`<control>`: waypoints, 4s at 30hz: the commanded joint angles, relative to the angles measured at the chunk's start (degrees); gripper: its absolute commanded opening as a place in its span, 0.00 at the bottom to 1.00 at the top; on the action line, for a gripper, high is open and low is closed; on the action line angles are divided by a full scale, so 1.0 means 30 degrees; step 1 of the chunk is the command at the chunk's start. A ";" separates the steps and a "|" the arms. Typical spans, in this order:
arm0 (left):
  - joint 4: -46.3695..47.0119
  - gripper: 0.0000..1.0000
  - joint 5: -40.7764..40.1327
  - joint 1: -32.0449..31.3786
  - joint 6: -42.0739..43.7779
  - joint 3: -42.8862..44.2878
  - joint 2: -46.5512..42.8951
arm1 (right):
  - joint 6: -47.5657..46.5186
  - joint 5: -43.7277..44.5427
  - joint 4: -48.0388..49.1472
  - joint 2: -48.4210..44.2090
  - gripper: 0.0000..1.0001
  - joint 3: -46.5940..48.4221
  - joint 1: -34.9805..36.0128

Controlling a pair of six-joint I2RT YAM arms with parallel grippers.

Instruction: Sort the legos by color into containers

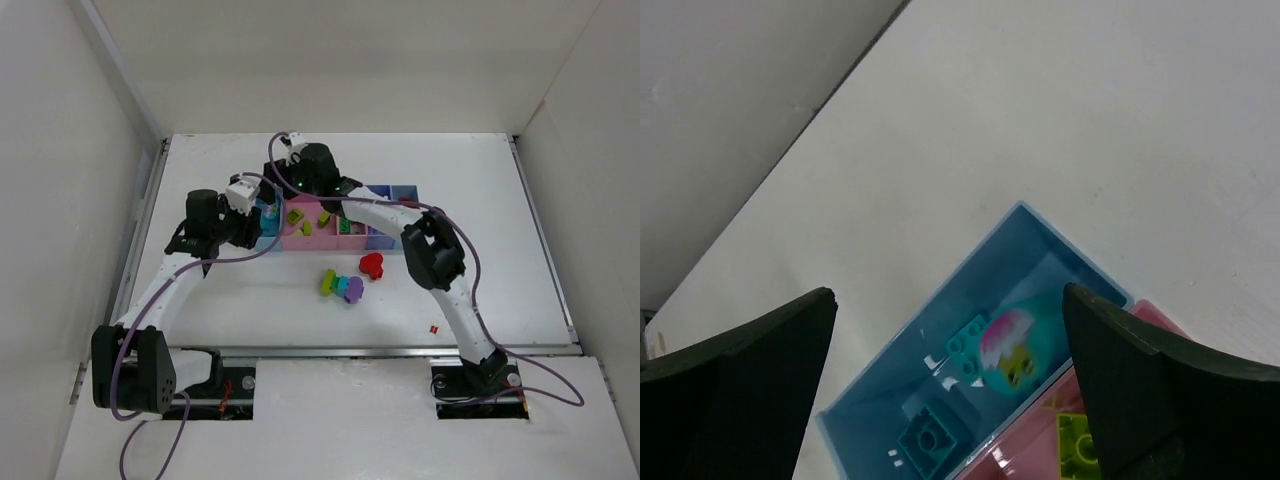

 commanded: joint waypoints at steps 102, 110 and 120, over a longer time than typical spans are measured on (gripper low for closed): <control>0.8092 0.23 1.0611 -0.2440 -1.1488 0.1803 0.0051 | -1.6247 0.7443 -0.2600 -1.9149 0.00 -1.5021 0.5621; 0.7623 0.00 1.1666 -0.2440 -1.0609 0.1803 0.0051 | -1.6071 0.9315 -0.1811 -1.9559 0.00 -1.6072 0.5621; 0.4664 0.00 0.5459 -0.2440 -0.8062 0.2564 0.0256 | -0.6650 0.8665 -0.4873 -1.9242 0.00 -1.7778 -0.3991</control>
